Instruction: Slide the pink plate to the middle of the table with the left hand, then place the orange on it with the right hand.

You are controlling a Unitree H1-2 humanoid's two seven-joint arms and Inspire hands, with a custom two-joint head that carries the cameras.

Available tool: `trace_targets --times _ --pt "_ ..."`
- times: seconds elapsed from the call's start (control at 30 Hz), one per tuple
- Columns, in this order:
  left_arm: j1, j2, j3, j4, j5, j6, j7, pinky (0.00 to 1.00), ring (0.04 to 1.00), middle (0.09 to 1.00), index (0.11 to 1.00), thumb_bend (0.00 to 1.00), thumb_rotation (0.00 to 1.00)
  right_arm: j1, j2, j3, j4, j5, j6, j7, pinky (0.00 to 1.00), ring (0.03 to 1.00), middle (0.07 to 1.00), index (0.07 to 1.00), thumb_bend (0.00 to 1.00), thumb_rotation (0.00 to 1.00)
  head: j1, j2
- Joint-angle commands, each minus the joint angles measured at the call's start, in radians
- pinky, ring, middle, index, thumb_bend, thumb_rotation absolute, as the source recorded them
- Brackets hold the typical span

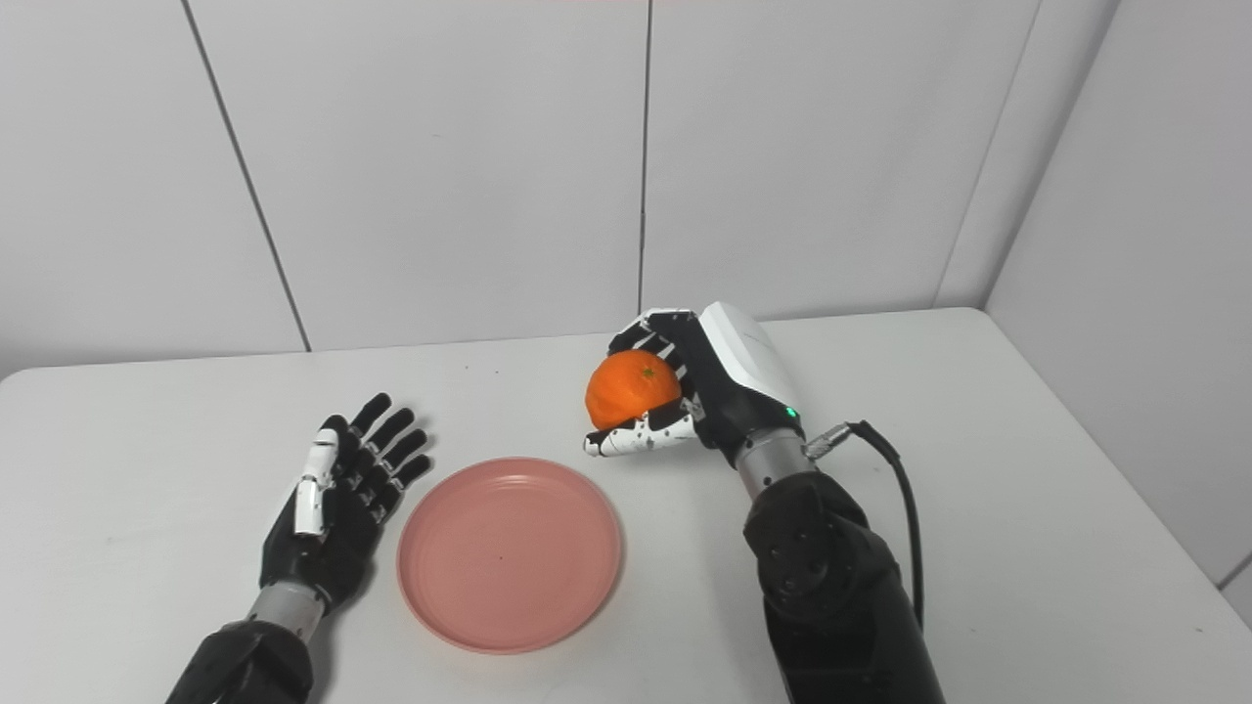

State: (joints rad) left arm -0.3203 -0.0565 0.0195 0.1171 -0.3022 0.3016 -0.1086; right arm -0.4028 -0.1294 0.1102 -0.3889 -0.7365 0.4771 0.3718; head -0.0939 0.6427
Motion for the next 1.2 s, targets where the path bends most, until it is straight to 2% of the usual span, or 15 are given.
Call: trace_targets --times 0.0,0.2,0.4,0.73,1.17 --pt "0.004 -0.015 -0.007 -0.003 0.019 0.050 0.025 0.87 0.879 0.889 0.886 0.37 1.00 -0.049 -0.001 0.006 -0.012 0.012 -0.022 -0.028 0.31 0.384 0.441 0.531 0.52 0.00 0.001 0.000" --pt "-0.009 -0.044 -0.027 0.003 0.058 0.046 0.055 0.85 0.868 0.878 0.876 0.37 1.00 -0.062 0.009 0.071 0.024 0.021 -0.044 -0.050 0.33 0.404 0.450 0.526 0.52 0.00 0.109 0.024" --pt "-0.018 -0.060 -0.041 0.017 0.096 0.035 0.075 0.82 0.845 0.857 0.859 0.37 1.00 -0.064 0.018 0.115 0.069 0.038 -0.054 -0.071 0.32 0.406 0.461 0.512 0.53 0.00 0.153 0.027" --pt "-0.011 -0.075 -0.034 0.002 0.101 0.029 0.082 0.81 0.841 0.852 0.859 0.38 1.00 -0.067 0.044 0.180 0.155 0.049 -0.062 -0.103 0.30 0.378 0.430 0.523 0.52 0.00 0.151 0.033" --pt "-0.011 -0.069 -0.027 -0.014 0.104 0.044 0.087 0.80 0.848 0.854 0.859 0.39 1.00 -0.043 0.062 0.256 0.242 0.048 -0.077 -0.141 0.27 0.352 0.418 0.528 0.52 0.00 0.122 0.043"
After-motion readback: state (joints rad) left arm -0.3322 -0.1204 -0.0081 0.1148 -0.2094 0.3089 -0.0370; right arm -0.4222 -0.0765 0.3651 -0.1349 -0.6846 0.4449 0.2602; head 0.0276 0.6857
